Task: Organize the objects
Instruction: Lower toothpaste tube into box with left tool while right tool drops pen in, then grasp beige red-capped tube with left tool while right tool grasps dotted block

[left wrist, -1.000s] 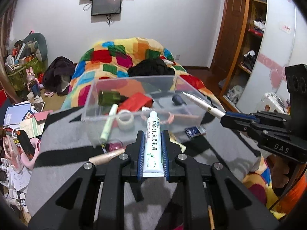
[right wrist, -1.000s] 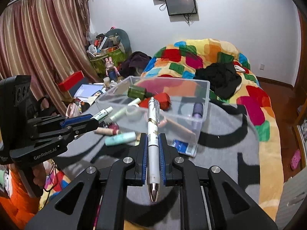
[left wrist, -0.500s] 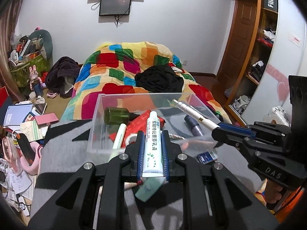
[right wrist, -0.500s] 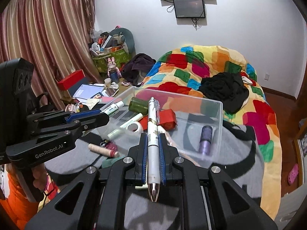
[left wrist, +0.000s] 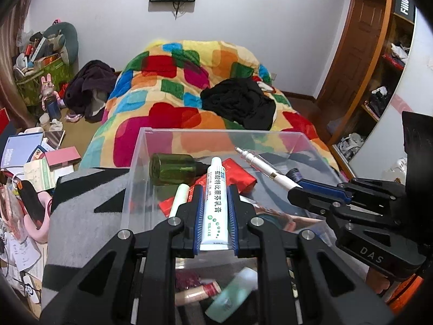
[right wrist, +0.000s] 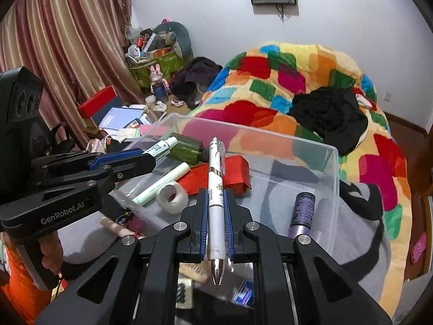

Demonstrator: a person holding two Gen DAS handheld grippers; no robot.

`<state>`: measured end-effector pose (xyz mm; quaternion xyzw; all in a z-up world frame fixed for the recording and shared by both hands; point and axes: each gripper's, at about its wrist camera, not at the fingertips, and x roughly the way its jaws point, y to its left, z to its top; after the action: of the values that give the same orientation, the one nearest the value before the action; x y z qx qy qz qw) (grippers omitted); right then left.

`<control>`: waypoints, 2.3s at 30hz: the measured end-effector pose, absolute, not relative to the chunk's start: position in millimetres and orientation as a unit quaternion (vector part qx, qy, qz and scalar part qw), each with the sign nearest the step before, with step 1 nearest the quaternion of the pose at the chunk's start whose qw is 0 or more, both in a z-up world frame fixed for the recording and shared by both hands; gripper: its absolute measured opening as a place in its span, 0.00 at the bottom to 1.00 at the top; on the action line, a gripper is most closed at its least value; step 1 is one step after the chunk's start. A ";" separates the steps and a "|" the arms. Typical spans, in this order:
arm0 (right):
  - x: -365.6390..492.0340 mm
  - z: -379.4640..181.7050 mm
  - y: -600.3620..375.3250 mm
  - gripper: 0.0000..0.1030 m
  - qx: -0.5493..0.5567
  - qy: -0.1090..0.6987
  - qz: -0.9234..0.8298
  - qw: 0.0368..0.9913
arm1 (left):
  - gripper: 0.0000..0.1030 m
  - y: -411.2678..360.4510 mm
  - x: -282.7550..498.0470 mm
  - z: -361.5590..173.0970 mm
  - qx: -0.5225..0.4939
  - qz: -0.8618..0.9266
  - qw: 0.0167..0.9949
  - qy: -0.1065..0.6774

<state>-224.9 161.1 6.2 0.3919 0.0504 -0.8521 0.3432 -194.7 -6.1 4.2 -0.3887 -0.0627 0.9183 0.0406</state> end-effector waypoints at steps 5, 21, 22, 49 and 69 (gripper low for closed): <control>-233.4 -5.2 154.7 0.10 0.409 0.064 -0.845 0.338 | 0.16 -6.5 -205.9 -10.1 -0.408 0.908 0.054 -0.076; -192.3 27.5 180.0 0.32 0.363 0.080 -0.869 0.326 | 0.39 -1.5 -164.0 20.2 -0.365 0.929 0.051 -0.037; -188.4 29.4 181.8 0.33 0.360 0.080 -0.870 0.327 | 0.42 -2.0 -158.8 21.7 -0.362 0.930 0.049 -0.032; -144.4 -44.7 171.1 0.41 0.442 0.091 -0.818 0.358 | 0.54 -33.5 -125.4 -64.7 -0.469 0.880 0.070 -0.019; -124.6 -34.4 181.8 0.22 0.418 0.079 -0.830 0.360 | 0.17 0.0 -114.1 -61.1 -0.461 0.885 0.071 0.019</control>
<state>-124.6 181.8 -34.4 0.4179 0.0787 -0.8305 0.3599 -114.1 0.0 -61.1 -0.4607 0.0187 0.8845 0.0710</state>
